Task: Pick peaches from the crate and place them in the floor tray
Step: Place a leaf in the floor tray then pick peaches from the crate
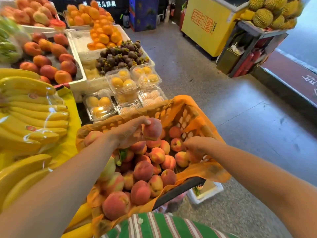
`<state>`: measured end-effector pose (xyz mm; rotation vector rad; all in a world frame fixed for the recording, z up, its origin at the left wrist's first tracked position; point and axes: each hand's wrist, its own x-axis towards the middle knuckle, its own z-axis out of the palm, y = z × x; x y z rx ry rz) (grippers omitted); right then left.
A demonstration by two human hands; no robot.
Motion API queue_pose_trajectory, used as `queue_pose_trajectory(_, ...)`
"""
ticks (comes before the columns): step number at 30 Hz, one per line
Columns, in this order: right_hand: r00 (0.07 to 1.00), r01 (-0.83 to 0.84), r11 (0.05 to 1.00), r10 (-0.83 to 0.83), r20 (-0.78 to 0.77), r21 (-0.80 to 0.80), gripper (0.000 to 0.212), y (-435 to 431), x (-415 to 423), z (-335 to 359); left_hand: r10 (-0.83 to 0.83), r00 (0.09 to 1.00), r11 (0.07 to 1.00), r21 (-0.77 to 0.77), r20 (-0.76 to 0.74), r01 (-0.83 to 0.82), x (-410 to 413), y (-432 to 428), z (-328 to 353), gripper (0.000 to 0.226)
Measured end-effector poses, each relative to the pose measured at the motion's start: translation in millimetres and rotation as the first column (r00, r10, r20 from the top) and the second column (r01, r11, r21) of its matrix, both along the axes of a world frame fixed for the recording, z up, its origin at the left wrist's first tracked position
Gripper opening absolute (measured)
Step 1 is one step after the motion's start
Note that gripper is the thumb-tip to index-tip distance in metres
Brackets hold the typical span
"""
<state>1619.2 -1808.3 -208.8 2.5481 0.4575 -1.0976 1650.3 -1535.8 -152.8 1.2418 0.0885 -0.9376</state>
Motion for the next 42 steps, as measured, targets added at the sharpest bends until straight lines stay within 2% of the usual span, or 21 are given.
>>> queue_pose_trajectory(2,0.998,0.042,0.999,-0.041,-0.044,0.022,0.046,-1.5,2.9,2.7,-0.013,1.0,0.998,-0.067,0.02,0.014,-0.3,-2.3,2.0,0.059)
queue_pose_trajectory(5,0.998,0.042,0.996,-0.038,-0.047,0.079,0.04,0.3,8.2,11.1,-0.001,0.999,0.997,-0.072,0.036,0.003,-0.5,-6.4,4.7,0.053)
queue_pose_trajectory(8,0.994,0.106,0.947,-0.105,-0.019,0.302,0.036,7.5,16.2,28.7,-0.039,0.998,0.998,-0.056,0.054,0.042,-1.0,-10.4,4.5,0.053)
queue_pose_trajectory(9,0.986,0.16,0.89,-0.162,-0.031,0.428,0.035,10.0,19.0,36.1,-0.049,0.997,0.997,-0.054,0.057,0.052,-1.5,-11.9,4.8,0.049)
queue_pose_trajectory(10,0.972,0.223,0.792,-0.228,-0.064,0.568,0.035,12.8,21.2,43.8,-0.049,0.997,0.997,-0.049,0.057,0.051,-1.2,-13.1,3.8,0.044)
queue_pose_trajectory(12,0.913,0.346,0.488,-0.371,-0.168,0.801,0.032,19.6,22.2,60.2,-0.031,0.999,0.999,-0.031,0.044,0.032,-0.2,-15.8,0.8,0.039)
queue_pose_trajectory(14,0.826,0.444,0.208,-0.472,-0.309,0.871,0.03,26.5,20.1,72.0,-0.016,0.999,1.0,-0.018,0.029,0.016,0.7,-18.0,-2.2,0.044)
queue_pose_trajectory(15,0.797,0.479,0.132,-0.48,-0.366,0.868,0.032,31.1,18.7,76.3,-0.021,0.999,1.0,-0.013,0.029,0.021,0.3,-19.5,-1.8,0.049)
queue_pose_trajectory(16,0.795,0.494,0.107,-0.457,-0.399,0.863,0.034,35.9,17.0,80.7,-0.038,0.999,0.999,-0.008,0.033,0.038,0.3,-21.1,-1.8,0.052)
queue_pose_trajectory(19,0.849,0.458,0.171,-0.375,-0.372,0.872,0.037,43.4,16.9,82.3,-0.118,0.989,0.993,0.042,0.085,0.114,-1.6,-28.5,1.3,0.039)
queue_pose_trajectory(21,0.851,0.46,0.173,-0.368,-0.376,0.871,0.036,42.6,18.6,80.9,-0.156,0.977,0.983,0.121,0.143,0.139,-2.7,-29.5,6.1,0.029)
queue_pose_trajectory(23,0.841,0.477,0.178,-0.377,-0.388,0.86,0.035,38.0,20.9,77.6,-0.183,0.945,0.958,0.266,0.272,0.109,-0.8,-26.9,8.0,0.024)
queue_pose_trajectory(24,0.838,0.482,0.207,-0.392,-0.38,0.851,0.036,34.6,22.4,75.2,-0.203,0.896,0.927,0.372,0.395,0.046,2.4,-23.4,6.6,0.022)
queue_pose_trajectory(25,0.839,0.481,0.262,-0.415,-0.352,0.837,0.038,30.5,24.7,70.7,-0.237,0.801,0.877,0.476,0.549,-0.067,6.7,-18.7,4.8,0.021)
queue_pose_trajectory(27,0.861,0.449,0.437,-0.444,-0.248,0.779,0.044,24.1,28.6,61.0,-0.356,0.514,0.733,0.574,0.78,-0.364,17.4,-6.2,0.1,0.025)
queue_pose_trajectory(28,0.881,0.418,0.536,-0.435,-0.185,0.733,0.046,21.5,30.1,54.9,-0.43,0.404,0.652,0.588,0.807,-0.479,22.6,0.4,-1.6,0.028)
queue_pose_trajectory(29,0.9,0.386,0.623,-0.418,-0.128,0.68,0.048,18.8,31.6,47.1,-0.499,0.361,0.577,0.613,0.788,-0.54,27.4,7.0,-3.4,0.033)
queue_pose_trajectory(31,0.916,0.347,0.72,-0.397,-0.053,0.6,0.049,16.2,33.8,32.7,-0.594,0.421,0.462,0.719,0.686,-0.519,35.0,19.7,-10.2,0.045)
queue_pose_trajectory(34,0.887,0.331,0.731,-0.456,0.067,0.597,0.05,18.2,40.0,17.8,-0.653,0.496,0.372,0.813,0.572,-0.447,38.7,32.2,-24.4,0.054)
queue_pose_trajectory(37,0.848,0.291,0.737,-0.494,0.194,0.61,0.048,24.8,50.3,7.4,-0.646,0.521,0.399,0.829,0.558,-0.392,40.2,40.2,-34.4,0.053)
queue_pose_trajectory(42,0.89,0.239,0.813,-0.402,0.215,0.53,0.044,36.9,60.7,-10.4,-0.601,0.534,0.473,0.803,0.594,-0.361,41.2,42.9,-37.2,0.051)
